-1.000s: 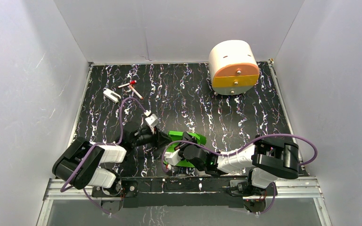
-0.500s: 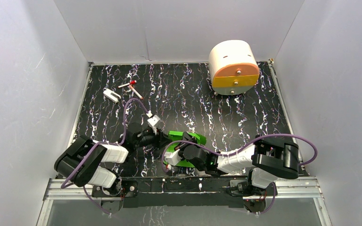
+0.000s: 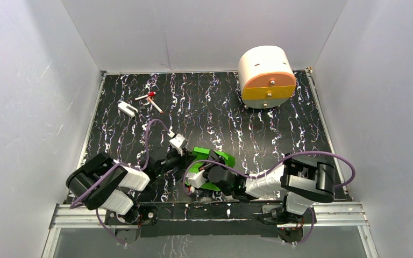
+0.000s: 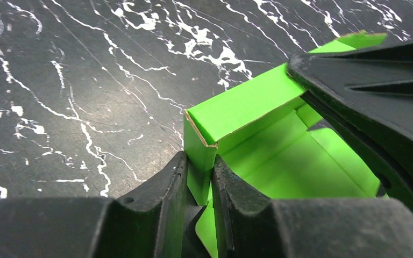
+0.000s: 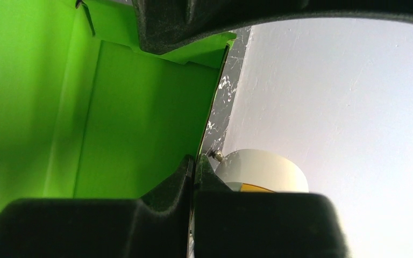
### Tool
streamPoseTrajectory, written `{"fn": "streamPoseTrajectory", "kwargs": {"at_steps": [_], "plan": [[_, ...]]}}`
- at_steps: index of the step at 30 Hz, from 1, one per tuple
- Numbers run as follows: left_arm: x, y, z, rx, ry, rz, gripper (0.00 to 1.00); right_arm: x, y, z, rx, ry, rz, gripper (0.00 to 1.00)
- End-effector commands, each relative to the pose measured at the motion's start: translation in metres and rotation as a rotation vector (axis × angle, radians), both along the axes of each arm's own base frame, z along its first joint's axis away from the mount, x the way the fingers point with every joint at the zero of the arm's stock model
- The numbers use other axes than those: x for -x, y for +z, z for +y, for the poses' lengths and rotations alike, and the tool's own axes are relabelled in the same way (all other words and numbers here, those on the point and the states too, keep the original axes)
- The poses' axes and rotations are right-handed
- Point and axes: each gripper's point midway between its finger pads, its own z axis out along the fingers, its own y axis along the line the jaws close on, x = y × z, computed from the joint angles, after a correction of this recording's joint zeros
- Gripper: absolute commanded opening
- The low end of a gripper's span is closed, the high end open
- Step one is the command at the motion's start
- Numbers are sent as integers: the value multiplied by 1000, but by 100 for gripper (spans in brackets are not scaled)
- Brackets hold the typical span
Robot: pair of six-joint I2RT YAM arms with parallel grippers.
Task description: Fold the paper box
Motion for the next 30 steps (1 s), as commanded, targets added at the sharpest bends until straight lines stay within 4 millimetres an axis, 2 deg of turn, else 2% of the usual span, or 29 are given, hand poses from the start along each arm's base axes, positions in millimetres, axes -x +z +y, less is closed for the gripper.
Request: {"fn": "streamPoseTrajectory", "kwargs": {"at_steps": [1, 19, 21, 23, 26, 28, 30], "plan": [[-34, 28, 11, 13, 197, -172, 19, 18, -24, 9, 82, 101, 42, 0], [-60, 20, 39, -90, 698, -252, 8, 25, -14, 15, 41, 110, 68, 0], [-60, 15, 36, -98, 686, -246, 7, 26, -17, 14, 41, 115, 74, 0], [-57, 10, 33, -100, 657, -236, 0, 24, -18, 12, 35, 102, 67, 0], [-51, 9, 26, -105, 579, -248, 0, 23, -10, 11, -20, 84, 63, 0], [-48, 10, 21, -103, 533, -263, 0, 24, 3, 12, -89, 76, 78, 6], [-46, 11, 16, -107, 490, -271, 0, 25, 11, 13, -143, 59, 104, 17]]}}
